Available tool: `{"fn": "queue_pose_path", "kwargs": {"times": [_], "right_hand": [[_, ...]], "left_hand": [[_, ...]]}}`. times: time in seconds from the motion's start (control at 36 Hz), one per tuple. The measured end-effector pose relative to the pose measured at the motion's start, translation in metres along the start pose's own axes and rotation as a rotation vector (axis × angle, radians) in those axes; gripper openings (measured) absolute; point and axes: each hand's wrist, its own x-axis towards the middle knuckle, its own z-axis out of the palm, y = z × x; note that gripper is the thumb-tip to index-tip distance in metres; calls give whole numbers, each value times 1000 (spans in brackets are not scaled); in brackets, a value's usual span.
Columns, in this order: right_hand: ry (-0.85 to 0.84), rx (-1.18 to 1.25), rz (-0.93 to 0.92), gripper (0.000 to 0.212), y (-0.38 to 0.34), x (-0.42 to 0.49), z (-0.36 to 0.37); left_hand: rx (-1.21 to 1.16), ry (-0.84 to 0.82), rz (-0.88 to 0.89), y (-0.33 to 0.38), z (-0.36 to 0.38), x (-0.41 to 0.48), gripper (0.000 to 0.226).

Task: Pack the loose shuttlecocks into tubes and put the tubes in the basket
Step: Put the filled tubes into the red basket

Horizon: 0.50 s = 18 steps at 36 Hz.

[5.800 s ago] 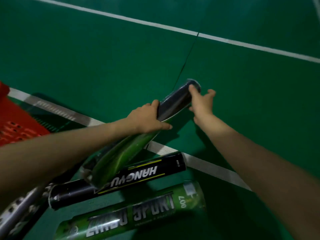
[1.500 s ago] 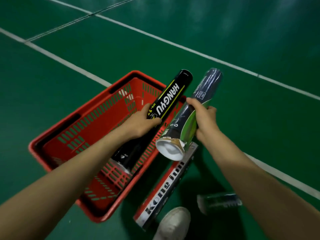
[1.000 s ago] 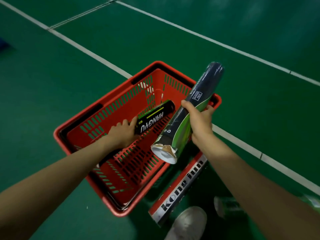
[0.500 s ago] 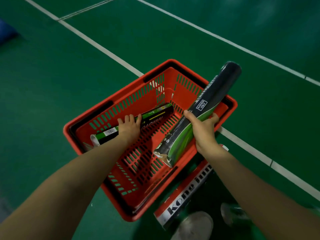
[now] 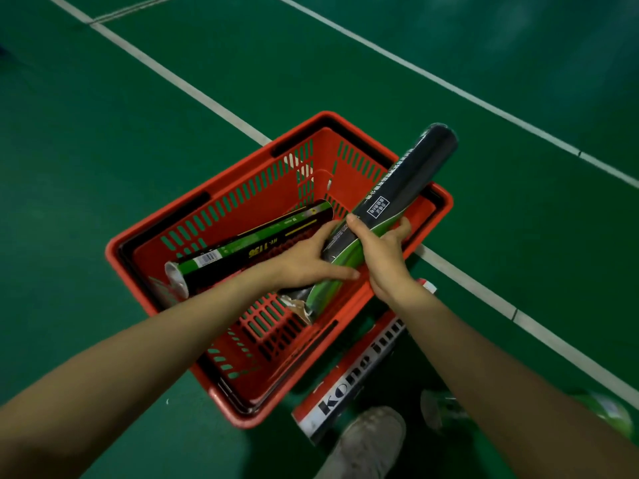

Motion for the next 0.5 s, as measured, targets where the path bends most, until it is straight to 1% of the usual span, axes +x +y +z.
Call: {"fn": "queue_pose_path", "kwargs": {"times": [0.06, 0.11, 0.17, 0.19, 0.22, 0.28, 0.31, 0.42, 0.5], "right_hand": [[4, -113, -55, 102, -5, -2, -4], [13, -319, -194, 96, -17, -4, -11], [27, -543, -408, 84, -28, -3, -20], [7, -643, -498, 75, -31, 0, -24], [-34, -742, -543, 66, -34, 3, -26], [-140, -916, -548, 52, -35, 7, -27], [-198, -994, -558, 50, -34, 8, -27], [-407, -1367, -684, 54, -21, 6, -25], [-496, -1516, -631, 55, -9, 5, -23]], "left_hand": [[52, 48, 13, -2, -1, -6, 100], [200, 90, 22, -9, -4, -17, 103], [308, 97, 13, -18, -9, -31, 105], [353, 104, 7, -22, -12, -38, 105], [396, 113, 2, -25, -15, -44, 106], [439, 130, -12, -29, -20, -55, 107], [432, 128, -28, -31, -22, -59, 108], [383, 60, -153, -42, -32, -74, 114], [471, 22, -222, -52, -29, -72, 113]]}}
